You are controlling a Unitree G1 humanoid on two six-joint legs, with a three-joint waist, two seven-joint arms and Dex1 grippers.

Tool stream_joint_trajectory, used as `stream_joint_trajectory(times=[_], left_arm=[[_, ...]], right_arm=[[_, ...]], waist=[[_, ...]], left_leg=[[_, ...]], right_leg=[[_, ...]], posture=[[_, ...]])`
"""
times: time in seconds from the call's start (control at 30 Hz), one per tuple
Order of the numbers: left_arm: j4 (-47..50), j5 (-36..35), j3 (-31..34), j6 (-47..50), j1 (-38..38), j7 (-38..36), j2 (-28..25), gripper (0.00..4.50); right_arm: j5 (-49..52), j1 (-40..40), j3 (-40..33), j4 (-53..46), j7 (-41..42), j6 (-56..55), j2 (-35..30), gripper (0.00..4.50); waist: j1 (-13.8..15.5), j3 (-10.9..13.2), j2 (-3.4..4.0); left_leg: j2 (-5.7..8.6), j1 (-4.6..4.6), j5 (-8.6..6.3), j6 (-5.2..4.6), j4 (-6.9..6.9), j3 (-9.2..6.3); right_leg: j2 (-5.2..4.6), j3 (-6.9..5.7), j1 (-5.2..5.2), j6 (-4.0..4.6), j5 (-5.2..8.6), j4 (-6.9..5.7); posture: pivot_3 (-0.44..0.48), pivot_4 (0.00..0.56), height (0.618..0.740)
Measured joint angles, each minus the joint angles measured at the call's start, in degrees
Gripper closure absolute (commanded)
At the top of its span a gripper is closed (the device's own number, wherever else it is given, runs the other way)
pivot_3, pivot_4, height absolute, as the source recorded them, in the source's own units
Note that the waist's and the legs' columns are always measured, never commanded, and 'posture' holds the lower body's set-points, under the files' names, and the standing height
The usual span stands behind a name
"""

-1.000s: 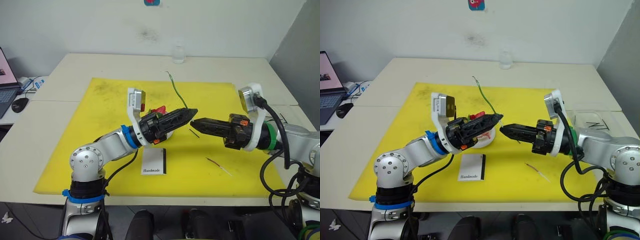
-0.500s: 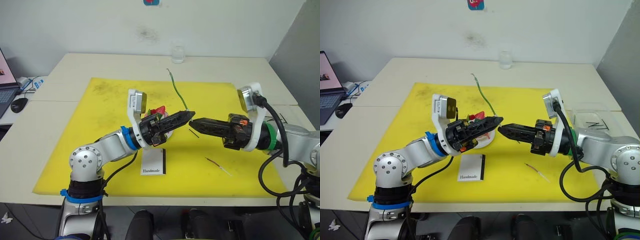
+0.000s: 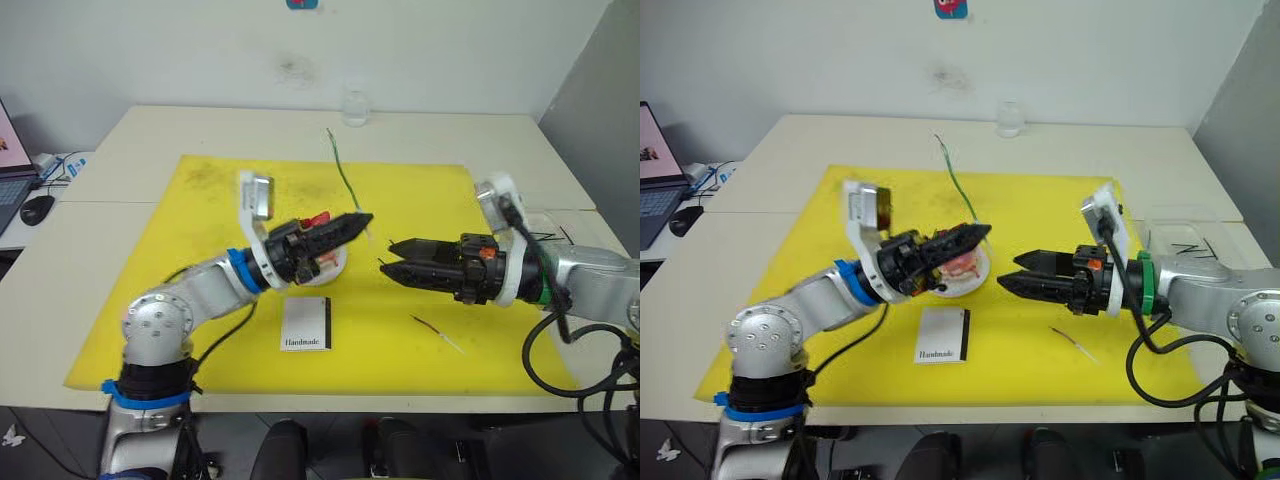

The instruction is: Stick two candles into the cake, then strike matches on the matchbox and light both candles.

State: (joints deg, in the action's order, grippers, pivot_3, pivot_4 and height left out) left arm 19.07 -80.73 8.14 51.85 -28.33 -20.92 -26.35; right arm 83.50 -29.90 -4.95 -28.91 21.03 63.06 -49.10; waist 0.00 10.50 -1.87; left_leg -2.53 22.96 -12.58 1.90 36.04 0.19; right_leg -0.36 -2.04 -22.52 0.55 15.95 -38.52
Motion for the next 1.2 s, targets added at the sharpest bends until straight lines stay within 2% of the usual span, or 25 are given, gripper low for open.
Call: stream_joint_trajectory(times=[0.23, 0.33, 0.5, 0.7, 0.9, 1.2], left_arm=[[-2.2, 17.6, 4.9, -8.0, 0.7, -8.1, -14.1, 4.5], [-6.4, 23.9, 5.0, -11.1, 3.4, -12.6, -16.1, 4.5], [-12.9, 29.7, 4.1, -13.8, 5.3, -18.0, -14.4, 4.5], [-17.8, 34.9, 1.9, -16.5, 2.6, -22.2, -11.3, 4.5], [-20.0, 39.9, -0.3, -19.6, 0.7, -24.1, -8.3, 4.5], [-23.1, 44.6, -0.5, -23.6, 0.3, -24.7, -4.5, 4.5]], right_arm=[[-21.6, -2.8, 7.1, -3.0, 10.9, -7.8, -2.4, 1.73], [-27.5, -3.3, 10.0, -3.1, 13.7, -10.6, -1.4, 1.73], [-34.6, -3.4, 13.5, -3.0, 16.5, -13.6, 1.2, 1.73], [-39.9, -3.2, 15.3, -2.9, 18.0, -15.3, 4.2, 1.73], [-43.9, -2.1, 16.4, -3.5, 18.4, -15.8, 5.9, 1.73], [-44.7, -2.0, 16.8, -3.7, 18.9, -15.3, 7.5, 1.73]], waist=[[-0.1, 0.0, 0.04], [-0.1, 0.0, 0.04], [0.1, 0.0, 0.04], [0.1, 0.0, 0.03], [0.0, 0.0, 0.03], [-0.1, 0.0, 0.03]], left_leg=[[-0.12, 0.05, -0.01, 0.01, -0.17, 0.08], [-0.17, 0.18, -0.02, 0.03, -0.16, 0.11], [-0.21, 0.81, -0.01, 0.03, 0.02, 0.01], [-0.17, 0.88, -0.01, 0.03, 0.05, 0.05], [-0.16, 0.86, -0.01, 0.03, 0.05, 0.04], [-0.15, 0.8, -0.01, 0.03, 0.11, 0.0]], right_leg=[[0.12, 0.07, -0.24, 0.09, 0.05, 0.01], [0.06, 0.08, -0.37, 0.12, 0.07, 0.01], [-0.06, -0.02, -0.89, 0.09, 0.05, -0.07], [-0.2, 0.01, -0.92, 0.02, 0.01, -0.06], [-0.19, 0.0, -0.92, 0.02, 0.0, -0.11], [-0.16, -0.04, -0.92, 0.03, 0.0, -0.28]], posture=[[0.0, 0.15, 0.74], [0.0, 0.15, 0.74], [0.0, 0.15, 0.74], [0.0, 0.15, 0.74], [0.0, 0.15, 0.74], [0.0, 0.15, 0.74]])
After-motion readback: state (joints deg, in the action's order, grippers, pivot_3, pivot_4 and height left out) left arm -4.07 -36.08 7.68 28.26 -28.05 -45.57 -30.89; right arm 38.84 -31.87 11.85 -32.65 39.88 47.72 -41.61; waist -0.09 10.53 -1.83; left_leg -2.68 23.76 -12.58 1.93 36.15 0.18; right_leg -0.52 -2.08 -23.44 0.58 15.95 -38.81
